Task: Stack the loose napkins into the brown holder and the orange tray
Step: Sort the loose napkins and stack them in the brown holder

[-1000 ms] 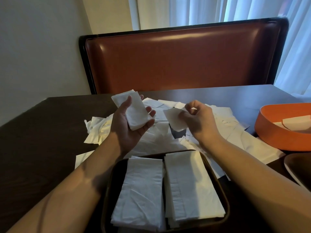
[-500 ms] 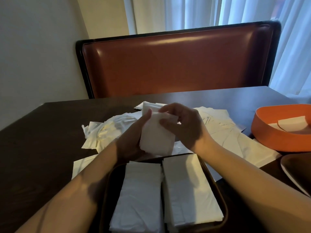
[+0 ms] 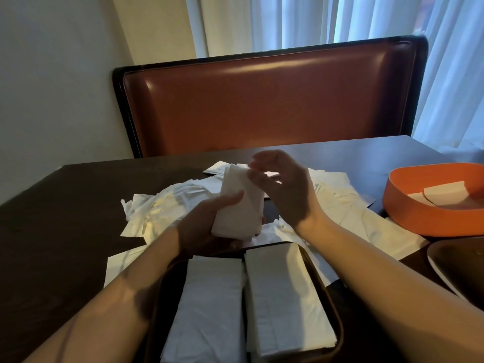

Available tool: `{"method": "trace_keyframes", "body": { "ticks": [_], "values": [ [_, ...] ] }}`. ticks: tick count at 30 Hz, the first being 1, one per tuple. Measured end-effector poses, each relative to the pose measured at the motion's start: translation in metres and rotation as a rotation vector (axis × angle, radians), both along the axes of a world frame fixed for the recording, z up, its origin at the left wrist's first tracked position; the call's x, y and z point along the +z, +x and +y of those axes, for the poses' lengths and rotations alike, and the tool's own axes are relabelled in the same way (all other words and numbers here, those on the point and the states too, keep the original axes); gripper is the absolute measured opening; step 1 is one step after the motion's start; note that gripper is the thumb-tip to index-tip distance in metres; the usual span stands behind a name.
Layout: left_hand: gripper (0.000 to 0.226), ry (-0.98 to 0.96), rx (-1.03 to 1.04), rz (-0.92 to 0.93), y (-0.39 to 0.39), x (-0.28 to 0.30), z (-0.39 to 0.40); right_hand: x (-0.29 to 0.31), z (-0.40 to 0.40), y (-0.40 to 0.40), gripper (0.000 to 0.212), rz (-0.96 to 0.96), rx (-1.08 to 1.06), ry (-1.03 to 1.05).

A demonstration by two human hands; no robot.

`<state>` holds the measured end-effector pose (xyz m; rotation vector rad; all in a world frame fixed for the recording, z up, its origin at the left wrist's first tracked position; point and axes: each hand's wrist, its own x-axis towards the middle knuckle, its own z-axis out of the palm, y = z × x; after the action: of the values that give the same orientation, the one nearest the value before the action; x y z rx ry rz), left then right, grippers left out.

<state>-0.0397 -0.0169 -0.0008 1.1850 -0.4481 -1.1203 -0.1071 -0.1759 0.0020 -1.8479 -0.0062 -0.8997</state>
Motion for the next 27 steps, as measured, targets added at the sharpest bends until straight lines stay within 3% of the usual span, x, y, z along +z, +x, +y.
{"method": "trace_keyframes", "body": {
  "ticks": [5,9,12,15,18,21,27],
  "values": [
    [0.026,-0.129,0.3,-0.091,-0.008,0.007,-0.006,-0.004,-0.005,0.001,0.054,0.215,-0.003,0.228],
    [0.035,-0.162,0.463,-0.306,-0.007,0.005,-0.013,-0.008,0.004,-0.001,0.052,0.371,0.205,0.547],
    [0.035,-0.129,0.464,-0.389,-0.007,-0.001,-0.015,-0.01,0.011,-0.002,0.033,0.403,0.303,0.372],
    [0.019,-0.178,0.571,-0.49,-0.002,0.0,-0.011,-0.013,0.003,0.004,0.01,0.217,0.123,0.14],
    [0.02,-0.078,0.557,-0.71,0.009,-0.002,0.0,-0.018,-0.016,0.008,0.014,0.153,0.08,-0.012],
    [0.032,0.13,0.508,-0.877,0.019,-0.008,0.007,-0.029,-0.023,0.006,0.019,0.335,0.216,-0.029],
    [0.03,0.201,0.54,-0.965,0.022,-0.015,0.005,-0.032,-0.028,0.002,0.027,0.385,0.193,-0.074]
  ]
}}
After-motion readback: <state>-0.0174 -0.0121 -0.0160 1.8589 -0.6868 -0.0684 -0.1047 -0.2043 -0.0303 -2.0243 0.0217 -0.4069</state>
